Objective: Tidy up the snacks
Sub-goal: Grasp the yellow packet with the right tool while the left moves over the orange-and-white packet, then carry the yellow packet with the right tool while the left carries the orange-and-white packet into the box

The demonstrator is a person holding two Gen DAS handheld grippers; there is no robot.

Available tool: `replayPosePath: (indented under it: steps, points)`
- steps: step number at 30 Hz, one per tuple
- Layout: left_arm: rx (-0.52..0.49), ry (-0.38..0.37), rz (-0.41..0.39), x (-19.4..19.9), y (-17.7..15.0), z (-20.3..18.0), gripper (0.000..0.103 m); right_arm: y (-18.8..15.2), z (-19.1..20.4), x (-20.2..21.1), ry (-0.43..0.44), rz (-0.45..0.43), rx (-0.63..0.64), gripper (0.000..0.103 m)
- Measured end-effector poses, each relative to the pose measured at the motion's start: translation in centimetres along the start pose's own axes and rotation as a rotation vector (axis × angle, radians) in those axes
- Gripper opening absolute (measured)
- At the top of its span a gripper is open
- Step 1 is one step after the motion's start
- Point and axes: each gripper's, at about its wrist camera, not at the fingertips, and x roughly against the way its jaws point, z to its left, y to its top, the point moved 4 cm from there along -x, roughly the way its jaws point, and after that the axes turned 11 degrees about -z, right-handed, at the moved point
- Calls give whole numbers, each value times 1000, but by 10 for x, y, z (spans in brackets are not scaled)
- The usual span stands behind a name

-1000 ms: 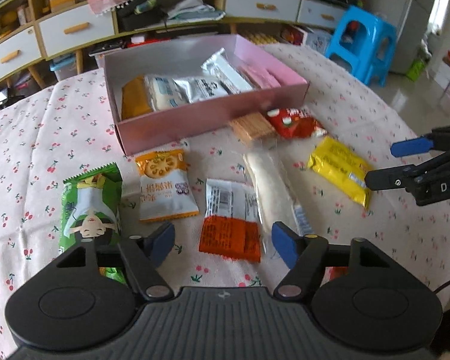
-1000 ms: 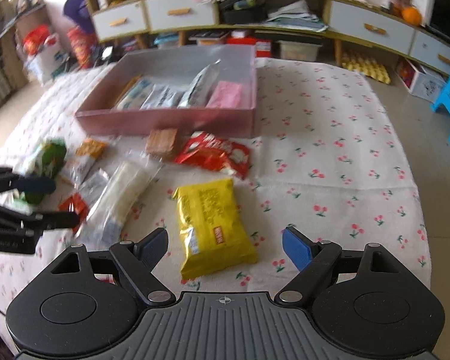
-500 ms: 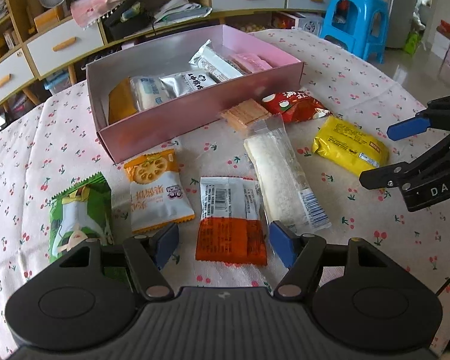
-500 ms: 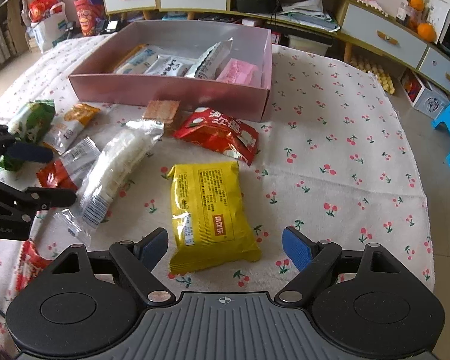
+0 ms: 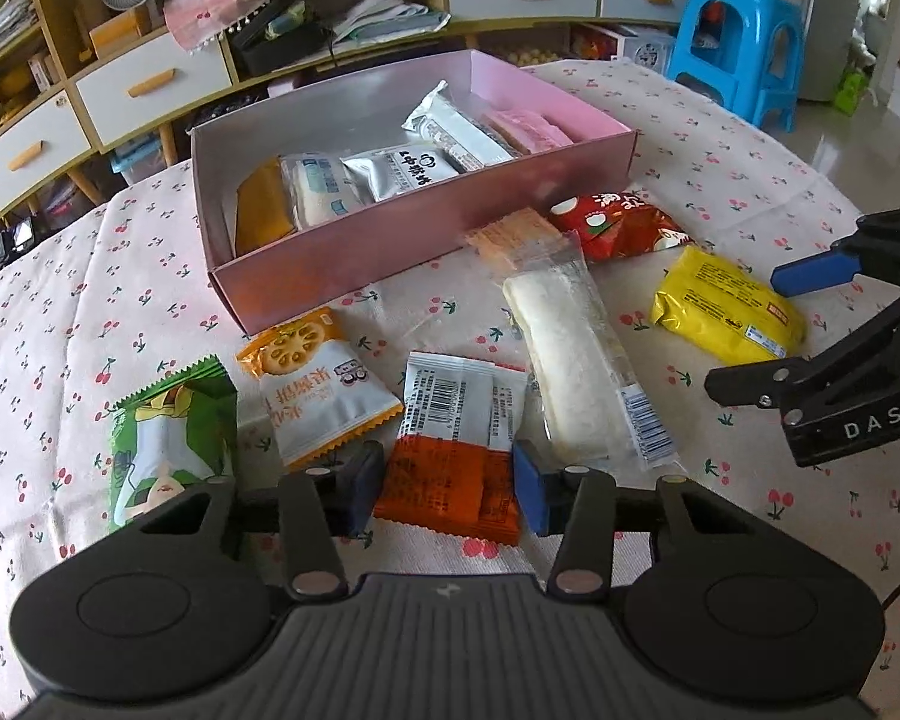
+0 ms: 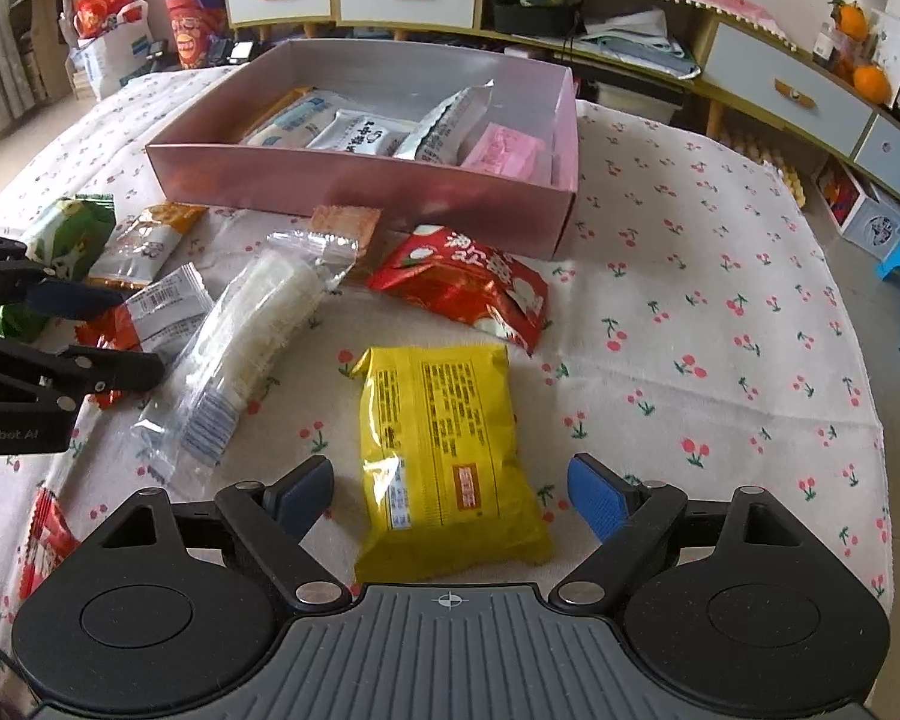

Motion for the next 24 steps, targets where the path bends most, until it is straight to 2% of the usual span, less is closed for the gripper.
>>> replayPosePath:
  steps: [7, 10, 12, 24]
  points:
    - [40, -7, 19, 4, 0, 5, 42, 4, 1, -6, 11, -5, -52, 80]
    - [63, -15, 25, 6, 1, 7, 41, 6, 4, -4, 23, -2, -52, 69]
    - [75, -24, 26, 8, 2, 8, 41, 7, 5, -2, 28, -4, -47, 53]
    - [137, -65, -8, 26, 14, 12, 41, 15, -9, 9, 40, 17, -182, 52]
